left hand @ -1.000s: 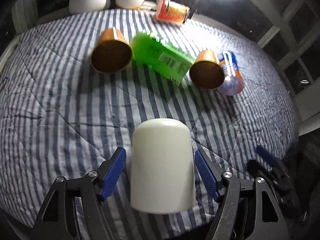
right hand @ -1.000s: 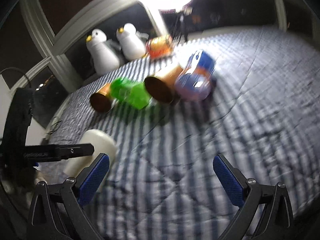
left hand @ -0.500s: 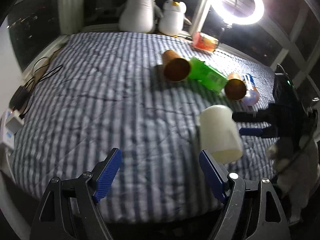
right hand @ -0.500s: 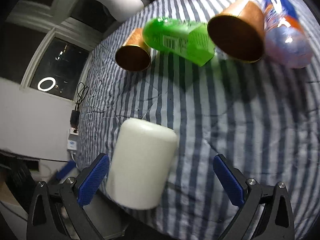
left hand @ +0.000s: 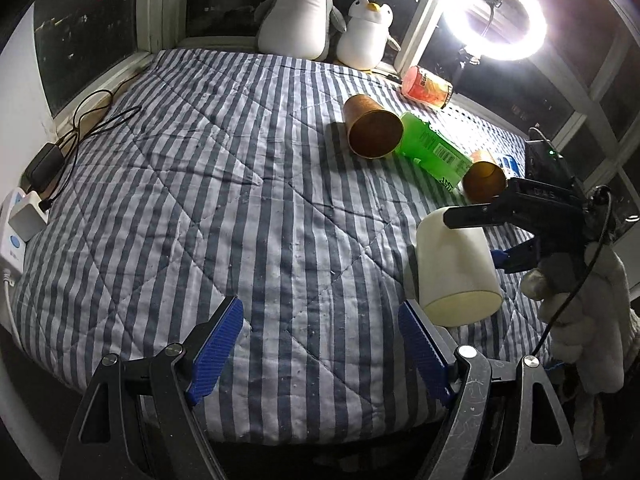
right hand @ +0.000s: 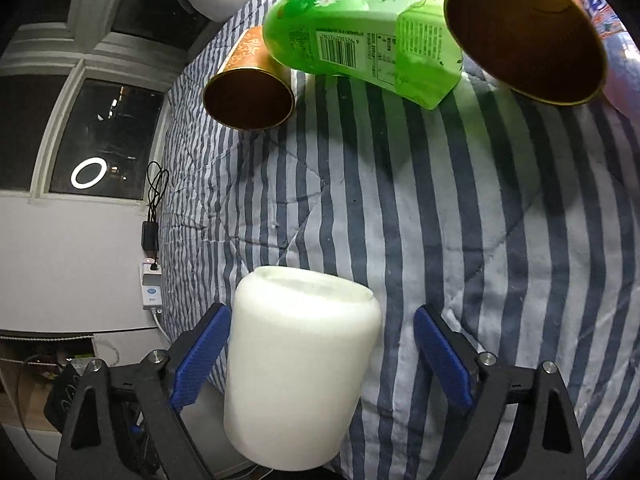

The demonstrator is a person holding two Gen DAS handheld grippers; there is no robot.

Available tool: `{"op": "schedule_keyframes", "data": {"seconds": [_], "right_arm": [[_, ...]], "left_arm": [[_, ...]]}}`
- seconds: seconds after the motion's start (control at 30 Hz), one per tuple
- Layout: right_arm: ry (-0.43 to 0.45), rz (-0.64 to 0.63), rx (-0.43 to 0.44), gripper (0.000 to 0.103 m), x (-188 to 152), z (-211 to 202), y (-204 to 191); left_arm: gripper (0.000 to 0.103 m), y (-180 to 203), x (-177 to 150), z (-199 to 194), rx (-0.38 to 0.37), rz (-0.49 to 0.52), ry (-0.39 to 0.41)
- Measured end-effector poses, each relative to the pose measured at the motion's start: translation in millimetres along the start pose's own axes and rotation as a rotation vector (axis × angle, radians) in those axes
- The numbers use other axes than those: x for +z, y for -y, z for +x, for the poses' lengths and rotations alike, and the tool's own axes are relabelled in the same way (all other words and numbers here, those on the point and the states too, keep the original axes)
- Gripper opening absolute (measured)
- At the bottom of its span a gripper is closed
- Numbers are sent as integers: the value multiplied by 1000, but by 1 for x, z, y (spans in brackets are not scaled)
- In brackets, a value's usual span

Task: Flip cup upside down
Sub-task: 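Lower the white cup rim-down onto the bed with the right tool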

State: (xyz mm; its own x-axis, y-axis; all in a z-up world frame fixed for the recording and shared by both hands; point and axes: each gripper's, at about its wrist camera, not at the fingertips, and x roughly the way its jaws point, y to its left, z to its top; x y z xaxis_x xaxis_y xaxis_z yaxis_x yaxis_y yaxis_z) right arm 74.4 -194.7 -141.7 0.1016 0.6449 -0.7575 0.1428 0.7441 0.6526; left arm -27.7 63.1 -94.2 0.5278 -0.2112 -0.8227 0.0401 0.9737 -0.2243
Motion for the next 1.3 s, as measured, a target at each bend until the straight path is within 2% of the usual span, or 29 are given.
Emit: {"op": "schedule_keyframes", "data": {"seconds": [0.07,0.13,0.4,0.57,0.73,0.83,0.97,1.3], "right_arm": [[-5,-8,12,84,2,1,-1],[-9,-24,30,73,1,0,-4],[60,-104,21,72,-9,-8,-15],[231,-270,-86,72,-23,-33,-35],[451,-446,-254,72,-42,-59,-52],[552,-510,-335,72,-48,-66,-56],[608,-546,-404,72,-49,-65,-53],[669,-660,-552,72,-65,-48,-65]], "left_arm": [[83,-1,1,0,6,-3,2],[83,-2,3,1,8,-7,2],[83,-2,9,3,-4,-22,15],[83,2,15,-1,-14,-27,43],[83,7,21,0,-35,-29,57],[83,11,22,2,-44,-25,59],[83,17,24,0,-47,-17,71],[83,22,24,3,-46,-5,71]]}}
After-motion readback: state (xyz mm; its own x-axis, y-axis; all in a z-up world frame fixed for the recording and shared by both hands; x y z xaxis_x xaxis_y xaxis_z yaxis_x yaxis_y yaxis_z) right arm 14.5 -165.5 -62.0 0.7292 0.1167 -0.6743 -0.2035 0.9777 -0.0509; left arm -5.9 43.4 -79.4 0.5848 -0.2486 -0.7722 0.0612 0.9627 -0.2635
